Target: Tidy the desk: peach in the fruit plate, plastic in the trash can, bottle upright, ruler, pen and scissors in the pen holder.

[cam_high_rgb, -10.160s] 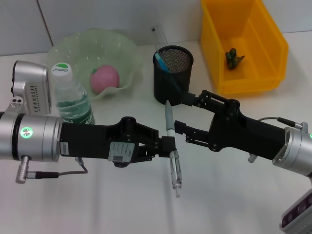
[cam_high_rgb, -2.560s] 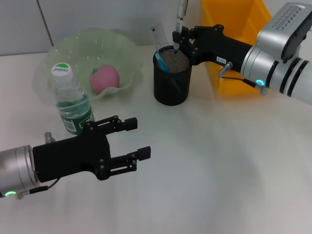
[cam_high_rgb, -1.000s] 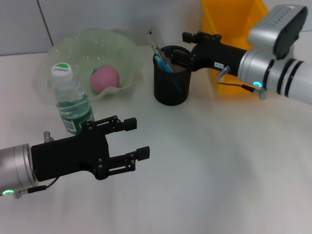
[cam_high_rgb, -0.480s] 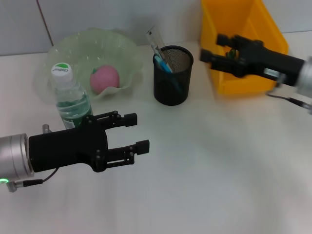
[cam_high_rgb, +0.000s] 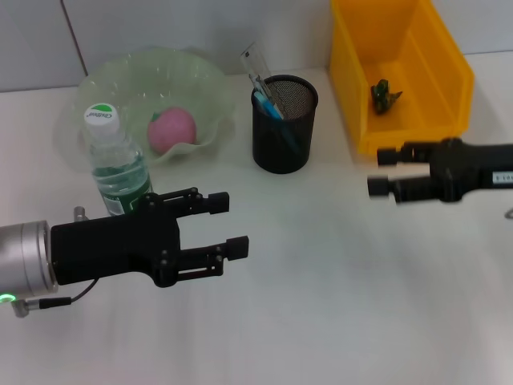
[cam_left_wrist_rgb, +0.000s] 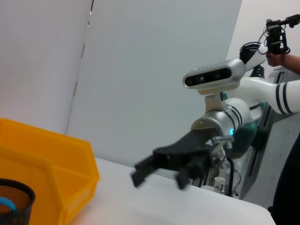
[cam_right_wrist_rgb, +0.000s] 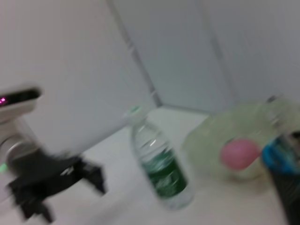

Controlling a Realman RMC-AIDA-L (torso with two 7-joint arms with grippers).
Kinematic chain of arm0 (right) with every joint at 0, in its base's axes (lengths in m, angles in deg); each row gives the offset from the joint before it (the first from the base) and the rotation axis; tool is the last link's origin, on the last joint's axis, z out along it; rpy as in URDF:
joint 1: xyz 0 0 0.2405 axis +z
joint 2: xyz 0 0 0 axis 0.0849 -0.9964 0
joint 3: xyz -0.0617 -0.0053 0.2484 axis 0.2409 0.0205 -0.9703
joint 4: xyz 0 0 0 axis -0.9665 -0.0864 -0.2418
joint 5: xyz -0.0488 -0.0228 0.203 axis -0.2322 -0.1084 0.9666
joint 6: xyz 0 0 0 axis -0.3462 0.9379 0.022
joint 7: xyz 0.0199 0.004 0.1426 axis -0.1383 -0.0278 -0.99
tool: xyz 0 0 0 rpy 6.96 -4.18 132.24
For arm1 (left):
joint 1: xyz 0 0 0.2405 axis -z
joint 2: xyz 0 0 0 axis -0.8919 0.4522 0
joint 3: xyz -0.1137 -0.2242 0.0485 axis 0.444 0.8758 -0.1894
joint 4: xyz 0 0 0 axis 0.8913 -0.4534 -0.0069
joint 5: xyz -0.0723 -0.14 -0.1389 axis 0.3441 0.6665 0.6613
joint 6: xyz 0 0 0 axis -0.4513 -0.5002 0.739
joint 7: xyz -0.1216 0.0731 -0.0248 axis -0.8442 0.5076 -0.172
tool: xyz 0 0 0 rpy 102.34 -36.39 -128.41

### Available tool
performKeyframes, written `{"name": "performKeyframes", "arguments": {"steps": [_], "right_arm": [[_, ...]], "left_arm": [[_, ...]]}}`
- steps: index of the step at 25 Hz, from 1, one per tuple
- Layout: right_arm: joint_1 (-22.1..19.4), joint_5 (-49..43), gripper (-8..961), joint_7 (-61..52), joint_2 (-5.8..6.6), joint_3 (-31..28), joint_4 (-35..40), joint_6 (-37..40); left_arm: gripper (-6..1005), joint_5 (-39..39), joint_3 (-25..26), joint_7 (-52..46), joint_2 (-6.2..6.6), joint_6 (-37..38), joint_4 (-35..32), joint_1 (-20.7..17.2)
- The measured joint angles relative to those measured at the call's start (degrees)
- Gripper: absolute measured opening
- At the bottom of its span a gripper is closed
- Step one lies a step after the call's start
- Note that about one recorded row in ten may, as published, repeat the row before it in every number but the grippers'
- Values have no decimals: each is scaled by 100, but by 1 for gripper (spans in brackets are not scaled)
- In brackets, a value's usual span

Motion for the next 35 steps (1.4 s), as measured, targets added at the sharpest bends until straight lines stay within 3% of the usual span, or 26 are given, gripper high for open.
{"name": "performKeyframes", "arguments": {"steps": [4,11,27,35], "right_arm": [[169,-595,815,-26,96,-4,-16,431],[180,-870,815,-28,101,13,23,638],[279,-1041,815,-15,51,11,65,678],[300,-1047,815,1,-10,14,64,674]], "left_arm": [[733,-240,-14,-219,6,1,66,148],[734,-700,-14,-413,8,13,93,336],[735,-742,29,-368,14,-78,53,403],[735,-749,2,-498,194,67,33,336]]}}
